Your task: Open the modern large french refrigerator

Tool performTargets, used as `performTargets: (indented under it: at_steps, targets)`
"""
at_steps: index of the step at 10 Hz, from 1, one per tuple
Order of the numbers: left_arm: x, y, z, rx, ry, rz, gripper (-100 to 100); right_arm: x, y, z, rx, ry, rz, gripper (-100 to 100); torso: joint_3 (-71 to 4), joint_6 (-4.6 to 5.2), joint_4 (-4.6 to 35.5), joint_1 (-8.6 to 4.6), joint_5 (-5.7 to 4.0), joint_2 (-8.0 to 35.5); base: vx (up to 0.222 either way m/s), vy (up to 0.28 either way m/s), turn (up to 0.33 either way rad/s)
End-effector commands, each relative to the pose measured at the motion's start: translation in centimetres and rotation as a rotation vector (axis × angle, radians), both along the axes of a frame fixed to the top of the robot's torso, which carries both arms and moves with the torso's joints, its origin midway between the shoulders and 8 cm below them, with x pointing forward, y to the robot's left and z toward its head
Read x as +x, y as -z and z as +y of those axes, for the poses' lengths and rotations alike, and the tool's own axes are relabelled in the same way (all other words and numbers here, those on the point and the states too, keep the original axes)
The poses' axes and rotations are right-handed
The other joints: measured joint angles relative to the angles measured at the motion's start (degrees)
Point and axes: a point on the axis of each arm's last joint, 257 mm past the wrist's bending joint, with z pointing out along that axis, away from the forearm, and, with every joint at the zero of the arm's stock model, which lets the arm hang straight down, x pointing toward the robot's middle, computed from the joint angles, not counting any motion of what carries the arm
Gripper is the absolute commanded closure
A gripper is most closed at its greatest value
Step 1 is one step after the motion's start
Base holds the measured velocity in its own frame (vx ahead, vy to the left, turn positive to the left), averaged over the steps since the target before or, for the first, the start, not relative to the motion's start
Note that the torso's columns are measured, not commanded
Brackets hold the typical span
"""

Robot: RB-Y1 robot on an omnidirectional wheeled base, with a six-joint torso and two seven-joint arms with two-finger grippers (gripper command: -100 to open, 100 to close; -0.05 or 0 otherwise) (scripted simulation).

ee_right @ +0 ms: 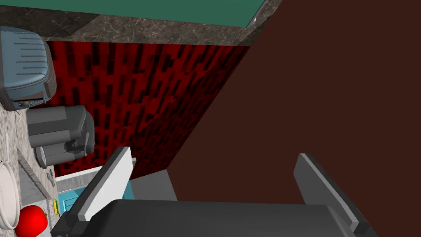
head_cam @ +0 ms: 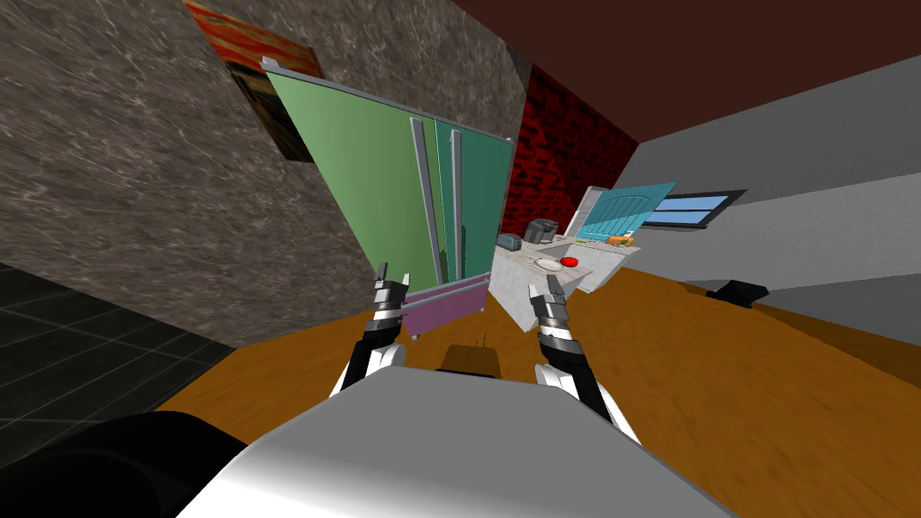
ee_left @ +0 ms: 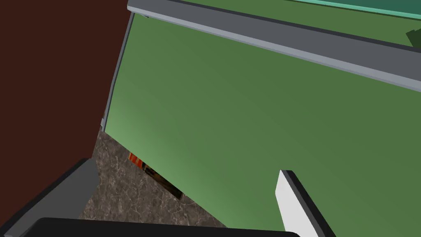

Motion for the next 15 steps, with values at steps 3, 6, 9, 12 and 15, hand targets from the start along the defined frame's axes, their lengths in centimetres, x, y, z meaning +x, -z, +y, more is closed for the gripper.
performTargets:
  at_steps: [3, 6, 9, 12, 15]
  targets:
    - [0.0, 0.0, 0.0, 0.000, 0.000, 0.000, 0, 0.0, 0.0, 0.0, 0.000, 0.000, 0.000, 0, -20.1, 0.00, 10.1, 0.00, 0.00, 10.0, 0.000, 0.000, 0.000]
    - [0.0, 0.0, 0.0, 0.000, 0.000, 0.000, 0, 0.0, 0.0, 0.0, 0.000, 0.000, 0.000, 0, -45.4, 0.00, 22.7, 0.00, 0.00, 22.7, 0.000, 0.000, 0.000]
    - [0.0, 0.0, 0.0, 0.000, 0.000, 0.000, 0, 0.0, 0.0, 0.0, 0.000, 0.000, 0.000, 0, -70.7, 0.00, 35.4, 0.00, 0.00, 35.4, 0.000, 0.000, 0.000]
    - [0.7, 1.6, -0.4, 0.053, 0.034, 0.033, -100, 0.0, 0.0, 0.0, 0.000, 0.000, 0.000, 0, -84.3, 0.00, 42.0, 0.04, 0.01, 42.0, 0.023, 0.006, 0.009]
    - [1.6, 4.0, 0.0, 0.085, 0.055, 0.073, -100, 0.0, 0.0, 0.0, 0.000, 0.000, 0.000, 0, -84.6, 0.00, 42.3, 0.00, 0.00, 42.2, 0.045, 0.011, 0.016]
